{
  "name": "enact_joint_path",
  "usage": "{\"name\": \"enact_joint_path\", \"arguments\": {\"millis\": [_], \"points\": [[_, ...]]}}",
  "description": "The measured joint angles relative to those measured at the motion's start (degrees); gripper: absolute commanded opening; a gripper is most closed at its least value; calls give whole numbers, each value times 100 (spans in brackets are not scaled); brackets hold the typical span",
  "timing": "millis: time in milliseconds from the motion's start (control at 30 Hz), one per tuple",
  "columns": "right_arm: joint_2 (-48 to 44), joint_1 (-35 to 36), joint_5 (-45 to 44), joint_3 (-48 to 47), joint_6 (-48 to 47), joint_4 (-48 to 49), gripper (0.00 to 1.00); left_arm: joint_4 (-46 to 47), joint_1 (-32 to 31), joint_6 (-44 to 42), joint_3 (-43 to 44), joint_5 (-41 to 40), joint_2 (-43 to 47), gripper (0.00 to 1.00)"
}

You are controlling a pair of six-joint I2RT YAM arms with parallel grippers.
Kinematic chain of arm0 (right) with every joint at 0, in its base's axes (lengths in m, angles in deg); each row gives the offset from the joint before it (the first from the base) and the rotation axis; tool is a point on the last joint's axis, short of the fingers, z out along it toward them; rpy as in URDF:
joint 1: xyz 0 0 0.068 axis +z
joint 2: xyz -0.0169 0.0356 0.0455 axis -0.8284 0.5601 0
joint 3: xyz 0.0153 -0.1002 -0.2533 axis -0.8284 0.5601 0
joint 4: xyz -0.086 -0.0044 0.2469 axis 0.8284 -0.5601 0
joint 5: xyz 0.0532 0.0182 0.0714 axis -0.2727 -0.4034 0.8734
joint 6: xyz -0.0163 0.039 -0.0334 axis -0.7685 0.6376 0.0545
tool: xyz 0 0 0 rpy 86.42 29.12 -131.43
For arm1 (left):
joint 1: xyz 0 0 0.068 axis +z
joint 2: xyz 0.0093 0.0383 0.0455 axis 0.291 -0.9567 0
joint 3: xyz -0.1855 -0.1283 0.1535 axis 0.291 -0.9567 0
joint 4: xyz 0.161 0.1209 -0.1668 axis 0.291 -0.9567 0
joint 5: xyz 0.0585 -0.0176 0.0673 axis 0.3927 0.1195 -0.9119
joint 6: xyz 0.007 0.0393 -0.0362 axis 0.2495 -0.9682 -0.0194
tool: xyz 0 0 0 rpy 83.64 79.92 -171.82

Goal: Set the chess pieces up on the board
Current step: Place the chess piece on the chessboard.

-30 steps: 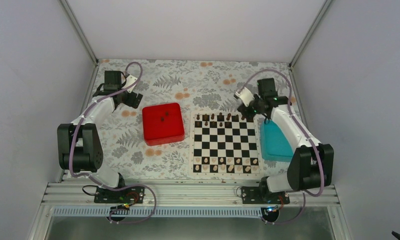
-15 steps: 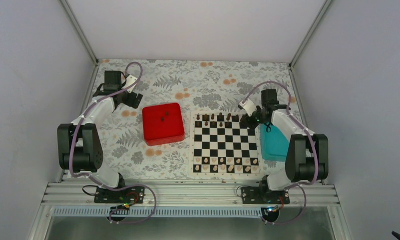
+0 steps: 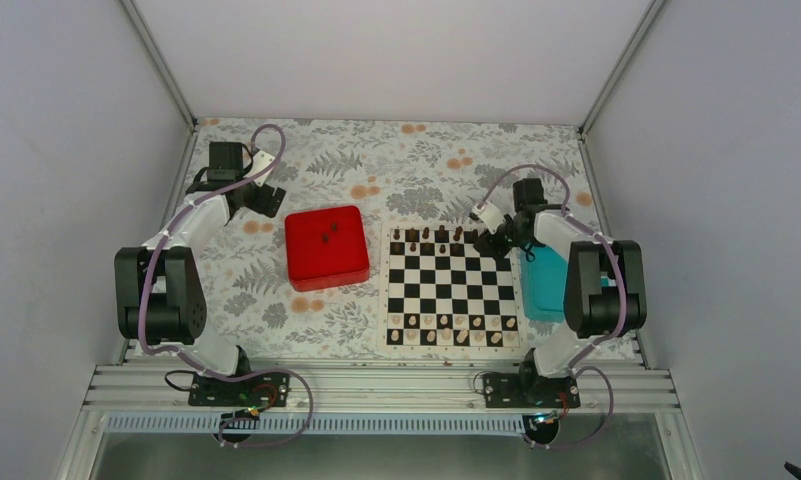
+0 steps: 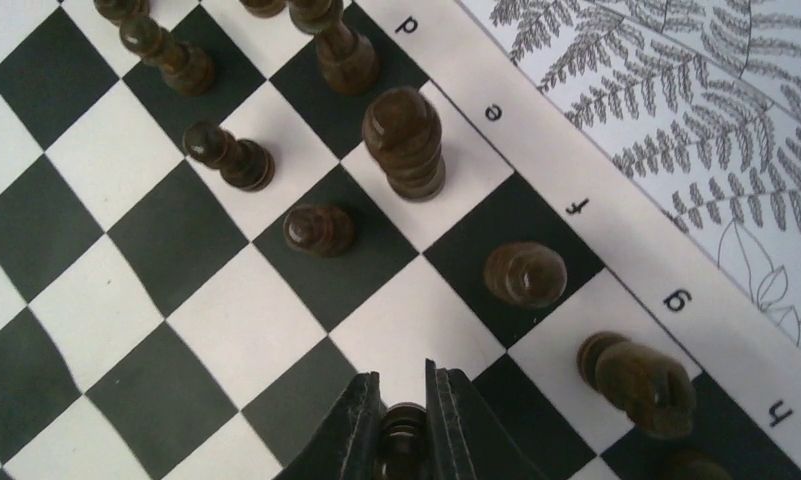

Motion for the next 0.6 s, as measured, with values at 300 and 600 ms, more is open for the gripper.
{"name": "enact_joint_path", "arguments": {"millis": [300, 600], "points": [[409, 203, 11, -181, 2, 74, 11, 2, 2, -4, -37, 0, 0, 100], [479, 264, -48, -201, 17, 188, 12, 2, 24, -13, -70, 2, -2, 100]]}}
